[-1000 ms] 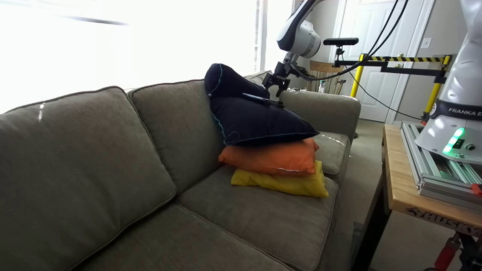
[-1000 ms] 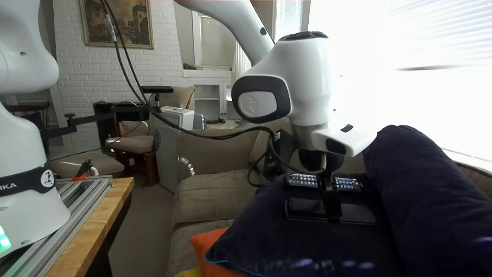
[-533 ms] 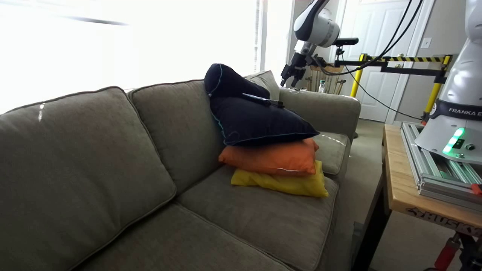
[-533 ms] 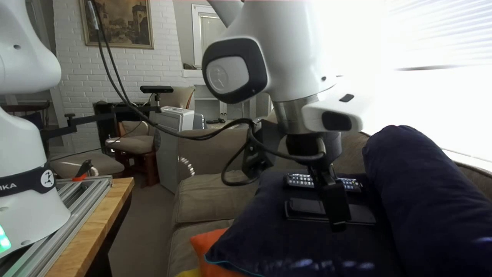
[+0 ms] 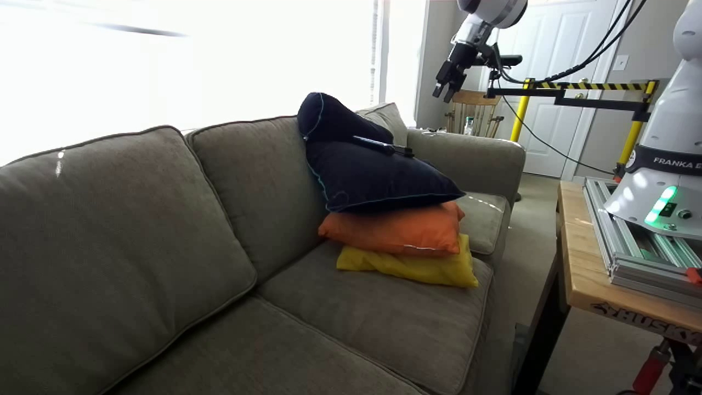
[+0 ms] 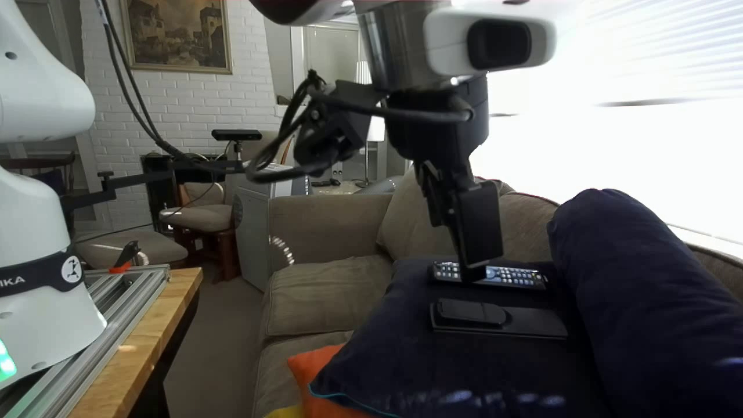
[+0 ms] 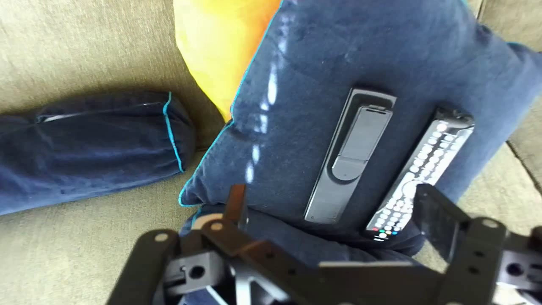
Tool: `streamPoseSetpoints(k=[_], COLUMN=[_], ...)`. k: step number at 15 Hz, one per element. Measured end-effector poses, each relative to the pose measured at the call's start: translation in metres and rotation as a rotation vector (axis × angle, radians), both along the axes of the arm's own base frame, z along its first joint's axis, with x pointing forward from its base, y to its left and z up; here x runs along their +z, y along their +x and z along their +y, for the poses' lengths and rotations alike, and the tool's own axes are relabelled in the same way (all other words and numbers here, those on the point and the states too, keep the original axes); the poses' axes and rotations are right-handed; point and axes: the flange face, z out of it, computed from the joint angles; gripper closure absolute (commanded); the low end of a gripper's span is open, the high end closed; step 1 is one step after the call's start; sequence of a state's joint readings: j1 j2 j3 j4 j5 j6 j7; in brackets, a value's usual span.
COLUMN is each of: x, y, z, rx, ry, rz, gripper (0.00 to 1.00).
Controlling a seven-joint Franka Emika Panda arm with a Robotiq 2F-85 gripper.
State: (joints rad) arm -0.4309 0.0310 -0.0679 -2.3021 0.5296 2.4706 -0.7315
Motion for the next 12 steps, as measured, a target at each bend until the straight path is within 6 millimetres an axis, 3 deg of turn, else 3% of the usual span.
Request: streamPoseSetpoints(k=[6,12], x=[0.029,0.033], y=[-0.015,-0.016], z=[0.002,0.003], rx=[0.100,0.116], ry=[0.044,0.047], rz=[-0.006,-0.013], gripper=[0.00,0.00])
